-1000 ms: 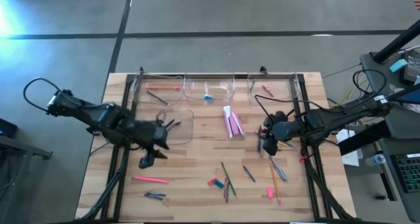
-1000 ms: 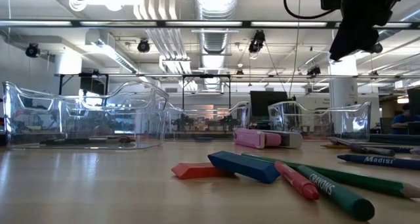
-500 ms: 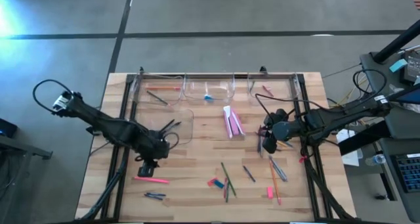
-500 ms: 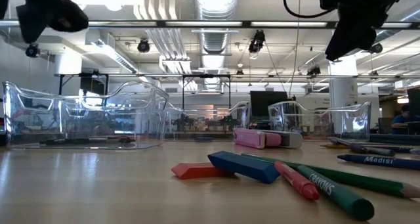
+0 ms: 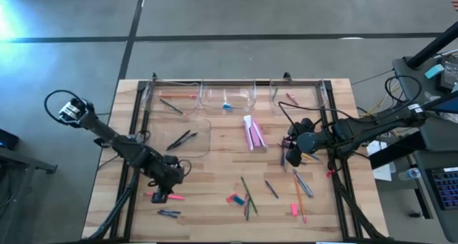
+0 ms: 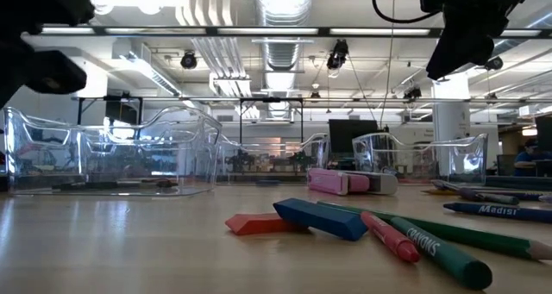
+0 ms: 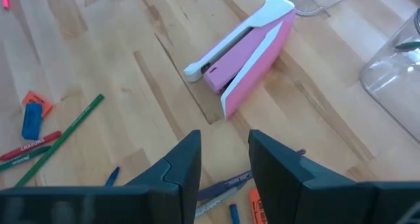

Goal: Sort crayons/erasers/pens/pencils in bins
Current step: Put the pink pencil into the top left transparent bin

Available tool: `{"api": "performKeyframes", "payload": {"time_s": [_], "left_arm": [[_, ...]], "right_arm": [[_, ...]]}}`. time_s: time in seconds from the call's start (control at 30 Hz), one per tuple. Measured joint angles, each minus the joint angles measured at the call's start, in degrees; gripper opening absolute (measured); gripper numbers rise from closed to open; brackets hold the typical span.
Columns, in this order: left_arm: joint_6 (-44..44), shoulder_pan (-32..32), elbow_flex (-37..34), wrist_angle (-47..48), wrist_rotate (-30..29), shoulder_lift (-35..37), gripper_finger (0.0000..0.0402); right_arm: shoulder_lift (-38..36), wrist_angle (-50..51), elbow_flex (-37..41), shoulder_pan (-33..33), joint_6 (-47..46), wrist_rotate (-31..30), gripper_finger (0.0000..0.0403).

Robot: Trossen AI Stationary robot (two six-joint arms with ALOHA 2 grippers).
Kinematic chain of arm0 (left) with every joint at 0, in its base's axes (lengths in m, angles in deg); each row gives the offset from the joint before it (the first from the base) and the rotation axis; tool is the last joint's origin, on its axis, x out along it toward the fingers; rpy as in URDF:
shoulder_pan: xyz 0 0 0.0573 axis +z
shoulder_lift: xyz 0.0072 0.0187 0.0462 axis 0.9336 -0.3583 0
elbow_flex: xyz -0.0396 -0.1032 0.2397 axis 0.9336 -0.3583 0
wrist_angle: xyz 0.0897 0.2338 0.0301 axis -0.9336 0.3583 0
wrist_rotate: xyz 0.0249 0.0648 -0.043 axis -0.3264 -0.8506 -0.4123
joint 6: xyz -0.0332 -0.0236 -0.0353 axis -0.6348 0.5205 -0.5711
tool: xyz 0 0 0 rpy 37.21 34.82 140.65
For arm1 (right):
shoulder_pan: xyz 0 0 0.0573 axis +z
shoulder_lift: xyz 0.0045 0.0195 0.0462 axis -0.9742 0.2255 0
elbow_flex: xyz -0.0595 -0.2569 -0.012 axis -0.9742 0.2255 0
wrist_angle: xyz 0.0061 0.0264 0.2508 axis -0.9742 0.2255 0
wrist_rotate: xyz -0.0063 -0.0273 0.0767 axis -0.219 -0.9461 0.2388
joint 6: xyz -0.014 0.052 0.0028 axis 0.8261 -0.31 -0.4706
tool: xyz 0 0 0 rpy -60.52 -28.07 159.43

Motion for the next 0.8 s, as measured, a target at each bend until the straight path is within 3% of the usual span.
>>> {"api": "performKeyframes", "payload": {"time_s": [0.63,0.8], "left_arm": [[-0.40,-5.99,-1.05,-8.56,1.09,-18.89,0.0162],[-4.94,-6.03,-1.37,-8.62,0.23,-22.01,0.0150]], "right_arm": [[0.02,0.38,0.00,0.00,-0.57,0.00,0.0115],[0.02,0.53,0.00,0.00,-0.52,-0.02,0.0114]]}}
